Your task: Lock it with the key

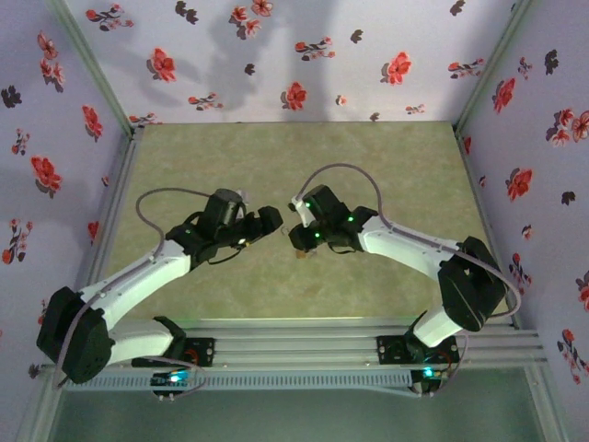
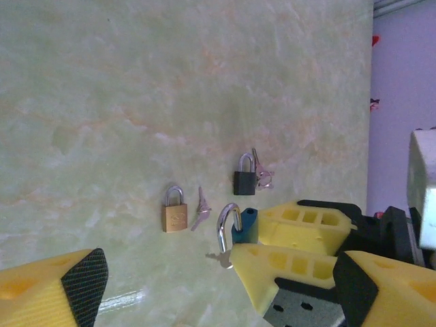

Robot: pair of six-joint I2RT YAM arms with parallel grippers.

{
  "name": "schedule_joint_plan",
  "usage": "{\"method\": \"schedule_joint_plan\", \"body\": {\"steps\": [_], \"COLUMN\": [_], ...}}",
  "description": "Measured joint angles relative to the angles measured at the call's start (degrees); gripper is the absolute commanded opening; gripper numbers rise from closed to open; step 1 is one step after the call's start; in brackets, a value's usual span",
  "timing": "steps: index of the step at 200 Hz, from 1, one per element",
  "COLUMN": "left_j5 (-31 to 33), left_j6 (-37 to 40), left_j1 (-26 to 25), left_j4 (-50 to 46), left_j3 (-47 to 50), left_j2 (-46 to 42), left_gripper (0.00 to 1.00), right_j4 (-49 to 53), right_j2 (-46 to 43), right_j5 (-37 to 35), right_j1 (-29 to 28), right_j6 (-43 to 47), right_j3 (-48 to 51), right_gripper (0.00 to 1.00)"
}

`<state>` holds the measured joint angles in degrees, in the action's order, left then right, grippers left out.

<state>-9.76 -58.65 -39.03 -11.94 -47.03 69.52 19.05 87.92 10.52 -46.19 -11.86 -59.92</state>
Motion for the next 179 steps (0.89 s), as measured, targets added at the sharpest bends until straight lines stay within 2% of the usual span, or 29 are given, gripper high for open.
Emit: {"method": "schedule_joint_plan", "body": {"steps": [88, 135, 179], "left_j5": [-0.79, -1.07, -1.73], "left_j6": [-1.53, -2.49, -2.80], "left_j1": [-2.23, -2.49, -2.51], "left_j4": [4.44, 5.92, 7.82], "left_j3": [0.00, 0.02, 0.55], "left_j2": [4.04, 4.70, 5.25], "left_gripper": [0.74, 0.63, 0.57], "right_j4": [0.02, 0.02, -0.28], "right_j2": [-0.28, -0.28, -0.76], "right_j5": [-0.66, -0.66, -0.57], "right_j1": [-1.33, -1.55, -1.55], "right_j6": [0.02, 0.04, 0.02], "right_j3": [0.00, 0.00, 0.11], "right_gripper": [0.21, 0.21, 0.20]}}
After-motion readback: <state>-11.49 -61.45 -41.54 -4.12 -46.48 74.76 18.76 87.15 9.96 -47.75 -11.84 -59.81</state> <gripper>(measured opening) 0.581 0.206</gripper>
